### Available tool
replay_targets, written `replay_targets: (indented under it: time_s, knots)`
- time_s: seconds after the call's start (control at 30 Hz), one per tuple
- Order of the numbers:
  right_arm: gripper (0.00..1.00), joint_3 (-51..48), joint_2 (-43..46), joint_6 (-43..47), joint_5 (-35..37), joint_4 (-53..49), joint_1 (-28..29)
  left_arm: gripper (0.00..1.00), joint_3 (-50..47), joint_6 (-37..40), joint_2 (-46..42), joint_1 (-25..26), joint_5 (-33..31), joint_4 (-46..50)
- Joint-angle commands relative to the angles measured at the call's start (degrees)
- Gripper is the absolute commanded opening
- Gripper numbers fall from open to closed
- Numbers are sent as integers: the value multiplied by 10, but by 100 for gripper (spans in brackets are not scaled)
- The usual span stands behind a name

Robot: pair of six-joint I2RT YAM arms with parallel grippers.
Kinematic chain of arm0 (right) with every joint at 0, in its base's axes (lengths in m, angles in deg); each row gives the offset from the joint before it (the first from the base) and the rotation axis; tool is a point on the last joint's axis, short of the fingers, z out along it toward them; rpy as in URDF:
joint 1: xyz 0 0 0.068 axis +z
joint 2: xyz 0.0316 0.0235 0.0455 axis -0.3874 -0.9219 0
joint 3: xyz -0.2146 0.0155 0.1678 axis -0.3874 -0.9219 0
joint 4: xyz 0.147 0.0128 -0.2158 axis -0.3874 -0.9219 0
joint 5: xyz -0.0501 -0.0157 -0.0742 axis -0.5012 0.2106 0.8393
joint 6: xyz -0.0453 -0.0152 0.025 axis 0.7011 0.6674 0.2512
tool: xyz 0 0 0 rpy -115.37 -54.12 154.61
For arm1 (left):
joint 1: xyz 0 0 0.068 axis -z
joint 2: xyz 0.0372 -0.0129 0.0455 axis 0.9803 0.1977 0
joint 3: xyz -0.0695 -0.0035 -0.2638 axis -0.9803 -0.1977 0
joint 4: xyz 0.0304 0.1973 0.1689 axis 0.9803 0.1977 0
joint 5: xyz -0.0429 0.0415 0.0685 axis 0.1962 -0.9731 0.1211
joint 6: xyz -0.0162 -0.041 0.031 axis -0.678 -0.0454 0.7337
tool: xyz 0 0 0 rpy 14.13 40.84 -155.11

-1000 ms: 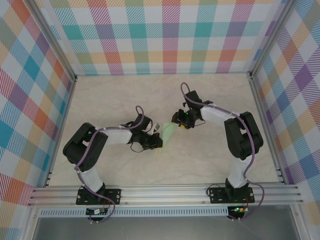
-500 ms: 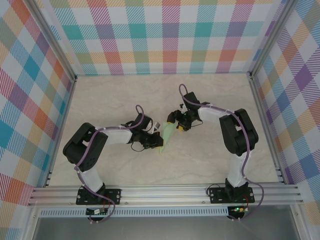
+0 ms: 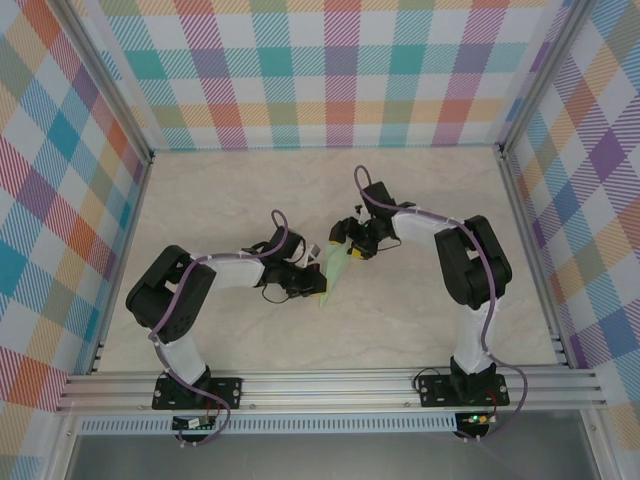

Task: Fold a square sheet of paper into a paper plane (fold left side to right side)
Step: Fold the wing for the fifth time at the center of the table.

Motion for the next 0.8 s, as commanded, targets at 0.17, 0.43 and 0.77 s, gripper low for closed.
replay_targets:
  time_s: [0.17,0.43,0.77]
  knots:
    - [66,15,-24,-3,-8,0,7,1,12,-8,6,5,11,-12]
    - [66,46,-50,21,25,-83,14,1,24,0,-3,5,0,5]
    - [66,56,-64,38,50,-118,18,1,28,11,-2,1,-4,20]
